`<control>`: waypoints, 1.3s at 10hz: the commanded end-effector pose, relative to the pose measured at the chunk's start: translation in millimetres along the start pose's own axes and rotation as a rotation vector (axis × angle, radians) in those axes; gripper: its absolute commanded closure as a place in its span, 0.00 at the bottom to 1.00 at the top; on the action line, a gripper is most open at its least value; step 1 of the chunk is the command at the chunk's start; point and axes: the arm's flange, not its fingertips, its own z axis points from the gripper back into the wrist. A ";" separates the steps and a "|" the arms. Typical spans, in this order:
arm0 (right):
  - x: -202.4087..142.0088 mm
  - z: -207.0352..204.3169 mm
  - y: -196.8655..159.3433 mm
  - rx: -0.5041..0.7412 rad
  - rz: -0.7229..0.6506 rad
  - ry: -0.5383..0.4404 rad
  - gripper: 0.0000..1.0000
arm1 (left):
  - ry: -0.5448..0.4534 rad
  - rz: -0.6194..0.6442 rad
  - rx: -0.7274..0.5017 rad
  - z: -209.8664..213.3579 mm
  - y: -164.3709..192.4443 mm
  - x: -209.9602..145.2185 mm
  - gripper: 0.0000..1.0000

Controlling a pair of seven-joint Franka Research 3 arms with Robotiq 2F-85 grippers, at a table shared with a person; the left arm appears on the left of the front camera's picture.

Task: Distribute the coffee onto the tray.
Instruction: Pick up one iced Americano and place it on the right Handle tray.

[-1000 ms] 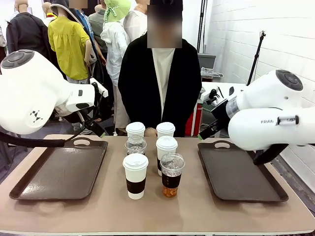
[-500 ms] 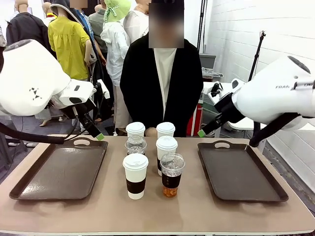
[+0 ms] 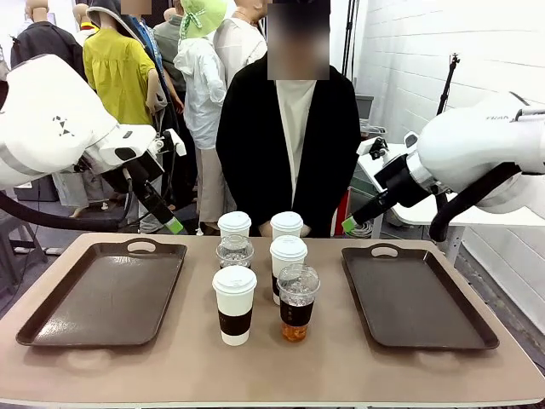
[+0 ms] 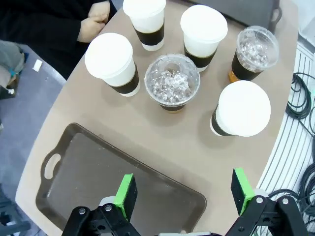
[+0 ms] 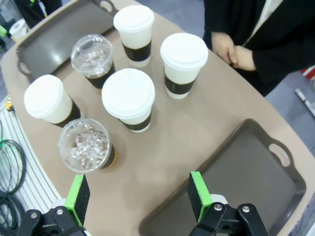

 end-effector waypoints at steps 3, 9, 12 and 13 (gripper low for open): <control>4.3 -4.6 -20.1 0.050 -0.001 -0.027 0.00 | -0.061 0.023 -0.079 4.7 25.2 -5.7 0.00; 0.8 -1.3 -17.1 0.029 -0.019 -0.019 0.00 | -0.036 0.042 -0.040 3.0 18.7 -8.4 0.00; 0.8 -1.3 -17.1 0.029 -0.019 -0.019 0.00 | -0.036 0.042 -0.040 3.0 18.7 -8.4 0.00; 0.8 -1.3 -17.1 0.029 -0.019 -0.019 0.00 | -0.036 0.042 -0.040 3.0 18.7 -8.4 0.00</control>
